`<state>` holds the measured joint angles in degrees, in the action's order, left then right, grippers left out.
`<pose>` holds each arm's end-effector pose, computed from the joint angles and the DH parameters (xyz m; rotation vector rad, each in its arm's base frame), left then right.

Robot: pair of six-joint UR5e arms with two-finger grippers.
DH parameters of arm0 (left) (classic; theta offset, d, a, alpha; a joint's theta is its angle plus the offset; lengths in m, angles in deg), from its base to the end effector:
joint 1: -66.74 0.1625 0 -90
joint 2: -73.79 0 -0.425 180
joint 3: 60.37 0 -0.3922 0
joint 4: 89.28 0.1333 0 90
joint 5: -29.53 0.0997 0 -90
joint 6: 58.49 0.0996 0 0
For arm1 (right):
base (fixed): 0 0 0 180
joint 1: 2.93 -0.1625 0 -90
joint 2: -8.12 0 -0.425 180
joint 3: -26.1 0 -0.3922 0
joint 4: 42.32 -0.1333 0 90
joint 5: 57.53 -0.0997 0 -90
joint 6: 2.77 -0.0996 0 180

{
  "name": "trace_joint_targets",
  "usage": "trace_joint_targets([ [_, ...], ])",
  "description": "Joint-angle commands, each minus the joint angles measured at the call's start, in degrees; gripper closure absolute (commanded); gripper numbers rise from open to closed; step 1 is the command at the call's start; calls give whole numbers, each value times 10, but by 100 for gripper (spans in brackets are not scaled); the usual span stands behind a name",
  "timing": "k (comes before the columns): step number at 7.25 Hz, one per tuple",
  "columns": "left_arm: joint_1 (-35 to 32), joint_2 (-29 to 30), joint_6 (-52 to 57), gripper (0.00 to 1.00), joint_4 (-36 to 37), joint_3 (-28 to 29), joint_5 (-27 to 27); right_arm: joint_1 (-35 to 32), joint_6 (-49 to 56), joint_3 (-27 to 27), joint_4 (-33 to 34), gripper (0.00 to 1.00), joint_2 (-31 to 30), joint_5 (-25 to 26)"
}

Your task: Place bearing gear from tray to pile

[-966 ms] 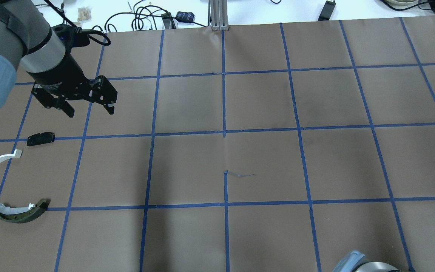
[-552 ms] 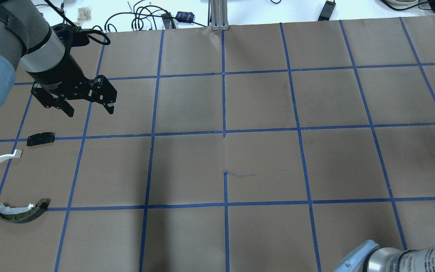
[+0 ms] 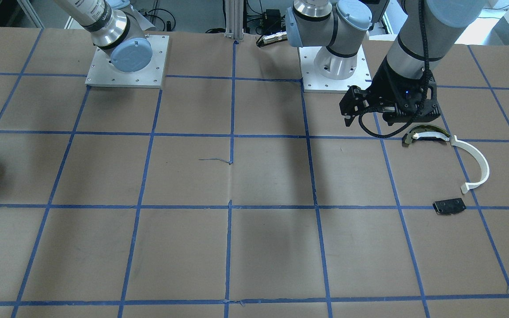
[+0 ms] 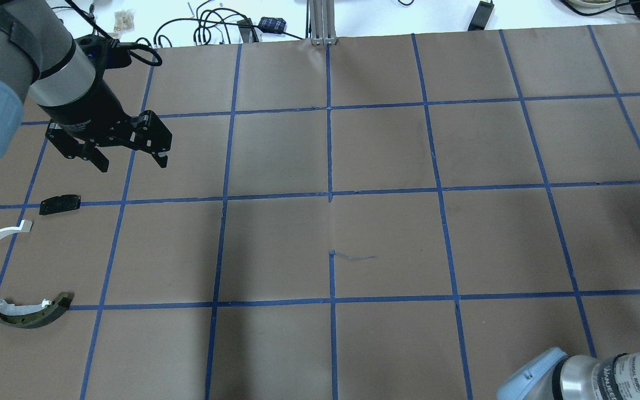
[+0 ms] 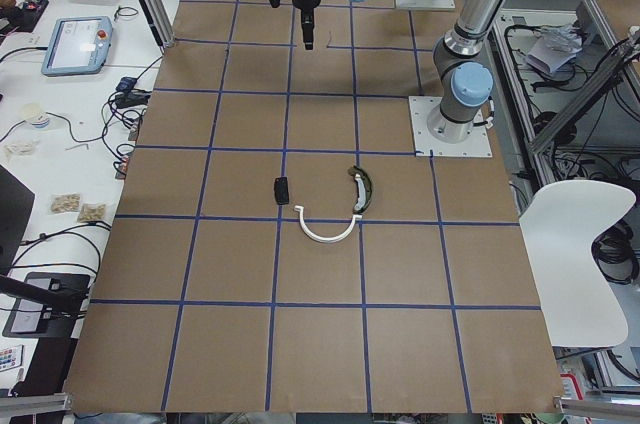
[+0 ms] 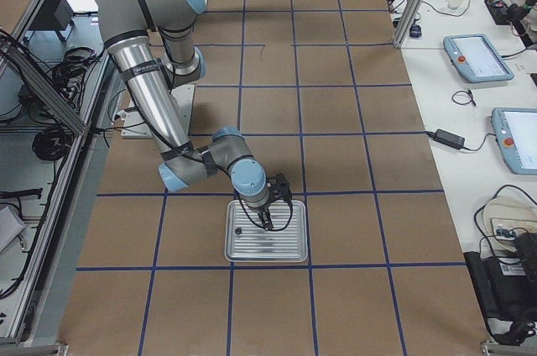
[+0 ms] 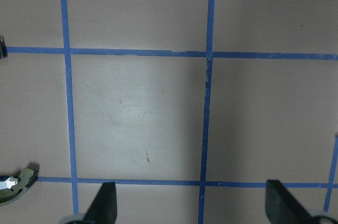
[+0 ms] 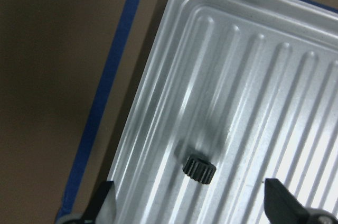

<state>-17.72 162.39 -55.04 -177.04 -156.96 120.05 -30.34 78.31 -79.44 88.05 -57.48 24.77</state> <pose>-0.0860 -0.4852 0.4473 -0.0568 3.1350 0.0816 -0.4445 -0.3957 0.1998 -0.4989 3.0599 -0.2019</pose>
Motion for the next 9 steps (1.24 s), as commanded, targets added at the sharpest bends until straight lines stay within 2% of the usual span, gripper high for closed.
trace_joint_targets([
  [1,0,0,1,0,-1,0,0,2,-7,1,6,5,18,1],
  [4,1,0,1,0,0,0,1,-5,-17,2,7,12,26,1],
  [6,1,0,1,0,0,0,1,-5,-17,2,26,32,26,1],
  [7,1,0,1,0,0,0,0,-5,-18,2,26,48,26,1],
  [8,1,0,0,0,1,0,0,-5,-18,2,26,57,27,1],
  [9,1,0,0,0,0,0,0,-5,-17,2,26,71,26,1],
])
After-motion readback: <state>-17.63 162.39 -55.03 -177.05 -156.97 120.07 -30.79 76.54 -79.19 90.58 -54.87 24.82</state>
